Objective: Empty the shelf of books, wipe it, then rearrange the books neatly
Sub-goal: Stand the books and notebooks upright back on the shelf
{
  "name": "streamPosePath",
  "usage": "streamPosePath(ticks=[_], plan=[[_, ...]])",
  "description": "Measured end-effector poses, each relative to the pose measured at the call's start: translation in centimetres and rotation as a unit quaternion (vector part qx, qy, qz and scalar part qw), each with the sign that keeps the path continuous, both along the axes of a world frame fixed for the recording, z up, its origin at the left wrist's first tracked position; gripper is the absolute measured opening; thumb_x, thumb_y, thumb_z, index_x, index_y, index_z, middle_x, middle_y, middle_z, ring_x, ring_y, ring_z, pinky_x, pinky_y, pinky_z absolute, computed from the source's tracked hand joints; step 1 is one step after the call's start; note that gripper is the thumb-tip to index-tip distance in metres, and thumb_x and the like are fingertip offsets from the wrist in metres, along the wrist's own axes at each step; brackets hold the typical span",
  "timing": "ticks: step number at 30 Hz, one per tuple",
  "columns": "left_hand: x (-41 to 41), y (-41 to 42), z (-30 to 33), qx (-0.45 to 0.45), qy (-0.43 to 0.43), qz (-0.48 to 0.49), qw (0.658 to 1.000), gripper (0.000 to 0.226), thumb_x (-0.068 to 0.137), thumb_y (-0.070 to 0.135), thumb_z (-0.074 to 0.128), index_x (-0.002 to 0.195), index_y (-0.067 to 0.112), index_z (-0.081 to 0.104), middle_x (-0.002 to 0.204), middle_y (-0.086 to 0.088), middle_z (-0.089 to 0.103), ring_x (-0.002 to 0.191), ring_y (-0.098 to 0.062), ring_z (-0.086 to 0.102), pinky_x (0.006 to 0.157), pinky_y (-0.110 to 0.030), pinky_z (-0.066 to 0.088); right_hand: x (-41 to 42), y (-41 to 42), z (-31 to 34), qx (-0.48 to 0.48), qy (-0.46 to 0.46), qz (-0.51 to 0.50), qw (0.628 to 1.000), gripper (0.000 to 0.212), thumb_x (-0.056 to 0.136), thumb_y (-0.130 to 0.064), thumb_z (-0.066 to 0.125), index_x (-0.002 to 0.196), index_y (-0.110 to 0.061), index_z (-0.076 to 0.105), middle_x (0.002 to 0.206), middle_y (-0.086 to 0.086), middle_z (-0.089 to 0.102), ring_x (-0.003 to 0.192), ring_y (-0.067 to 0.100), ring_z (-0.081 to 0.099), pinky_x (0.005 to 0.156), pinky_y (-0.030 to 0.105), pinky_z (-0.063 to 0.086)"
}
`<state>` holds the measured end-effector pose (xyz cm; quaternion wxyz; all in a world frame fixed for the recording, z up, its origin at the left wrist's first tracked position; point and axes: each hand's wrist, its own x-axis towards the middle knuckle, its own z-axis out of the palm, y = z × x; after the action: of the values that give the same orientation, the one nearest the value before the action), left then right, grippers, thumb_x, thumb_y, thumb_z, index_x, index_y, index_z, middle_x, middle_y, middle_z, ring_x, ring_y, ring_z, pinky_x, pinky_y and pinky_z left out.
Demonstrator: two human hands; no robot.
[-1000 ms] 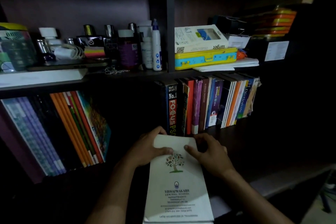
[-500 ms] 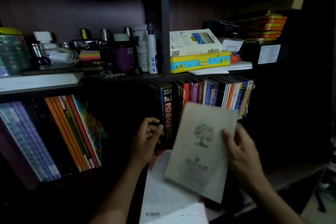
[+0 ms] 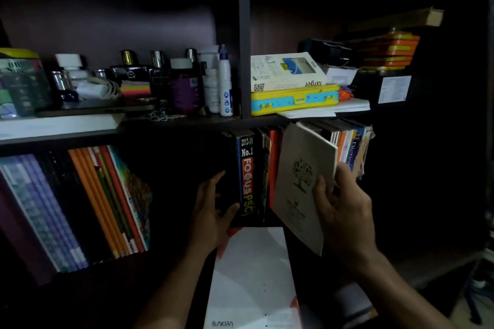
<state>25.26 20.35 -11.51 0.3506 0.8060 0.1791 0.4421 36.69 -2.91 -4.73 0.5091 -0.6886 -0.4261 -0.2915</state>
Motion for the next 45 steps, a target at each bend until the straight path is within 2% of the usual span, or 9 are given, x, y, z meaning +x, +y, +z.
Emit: streamPosePath(ticks=[6,11,16,21,27,33,36,42,45], plan=[[0.1,-0.1,0.0,-0.024,0.002,-0.014,1.0,0.079,0.09,0.02,0.075,0.145,0.056,0.031,0.155,0.015,0.035,0.133,-0.013,0.047,0.103,-0.05,0.051,-0.3,-0.1,-1.8,-0.037,-0.007,-0.017,0.999,0.018,0.102,-0.035,0.05,0.111,-0.023,0.04,0.102,0.014,0.072,0.076,0.026,0.073,0.049,0.004,0.042],[0.0,-0.1,0.0,-0.043,0.034,-0.02,0.998,0.089,0.088,0.025,0.077,0.148,0.06,0.019,0.161,0.013,0.028,0.139,-0.018,0.043,0.106,-0.055,0.047,-0.5,-0.1,-2.4,-0.14,0.125,-0.005,0.982,0.059,0.094,-0.032,0.064,0.142,-0.032,0.03,0.129,0.004,0.066,0.102,0.027,0.071,0.073,0.038,0.062],[0.1,0.0,0.1,-0.039,0.063,0.018,0.997,0.097,0.084,0.03,0.08,0.151,0.056,0.015,0.16,0.005,0.032,0.124,-0.02,0.056,0.098,-0.048,0.053,-0.2,-0.3,-3.0,-0.119,0.187,0.026,0.975,0.054,0.101,-0.027,0.055,0.152,-0.027,0.036,0.136,0.003,0.062,0.114,0.028,0.065,0.085,0.047,0.061],[-0.9,0.8,0.4,-0.07,0.179,-0.037,0.981,0.139,0.062,0.025,0.097,0.149,0.065,-0.004,0.16,0.008,0.027,0.129,-0.027,0.053,0.099,-0.046,0.054,-0.5,1.3,-2.7,-0.139,0.139,0.057,0.979,0.063,0.1,-0.019,0.058,0.155,-0.03,0.031,0.137,0.002,0.061,0.114,0.023,0.064,0.082,0.039,0.06],[-2.4,2.3,0.9,-0.071,0.258,-0.12,0.956,0.136,0.072,0.012,0.091,0.147,0.06,-0.012,0.163,0.008,0.012,0.125,-0.028,0.053,0.074,-0.015,0.055,-0.1,2.3,-2.9,-0.135,0.116,0.055,0.982,0.061,0.1,-0.021,0.057,0.153,-0.032,0.029,0.134,0.002,0.063,0.108,0.022,0.066,0.08,0.043,0.062],[-2.0,1.4,0.9,-0.02,0.217,-0.063,0.974,0.11,0.085,0.028,0.08,0.156,0.05,0.0,0.161,0.012,0.016,0.124,-0.008,0.048,0.105,-0.034,0.046,0.7,4.5,-2.3,-0.14,0.118,0.096,0.978,0.059,0.1,-0.021,0.057,0.153,-0.025,0.032,0.133,0.009,0.064,0.11,0.029,0.067,0.085,0.038,0.059],[-1.6,1.3,0.7,-0.023,0.199,-0.047,0.979,0.104,0.086,0.033,0.079,0.159,0.046,0.006,0.159,0.012,0.022,0.119,-0.004,0.053,0.104,-0.043,0.049,1.4,6.4,-2.4,-0.131,0.114,0.12,0.978,0.057,0.102,-0.024,0.054,0.153,-0.032,0.028,0.132,0.007,0.064,0.111,0.027,0.067,0.086,0.037,0.059],[-1.4,1.0,0.6,-0.025,0.206,-0.053,0.977,0.102,0.089,0.033,0.076,0.159,0.044,0.003,0.154,0.018,0.016,0.109,0.0,0.056,0.099,-0.038,0.052,2.6,9.1,-1.8,-0.168,0.184,0.168,0.954,0.055,0.101,-0.031,0.057,0.148,-0.028,0.029,0.139,0.004,0.058,0.123,0.02,0.06,0.094,0.032,0.053],[-1.1,0.7,0.7,-0.018,0.197,-0.036,0.98,0.1,0.089,0.031,0.075,0.159,0.042,0.004,0.156,0.013,0.02,0.108,-0.003,0.059,0.096,-0.041,0.056,2.5,7.8,-3.1,-0.117,0.183,0.13,0.967,0.04,0.094,-0.031,0.067,0.123,-0.023,0.041,0.11,-0.006,0.066,0.094,-0.001,0.066,0.076,0.019,0.057]])
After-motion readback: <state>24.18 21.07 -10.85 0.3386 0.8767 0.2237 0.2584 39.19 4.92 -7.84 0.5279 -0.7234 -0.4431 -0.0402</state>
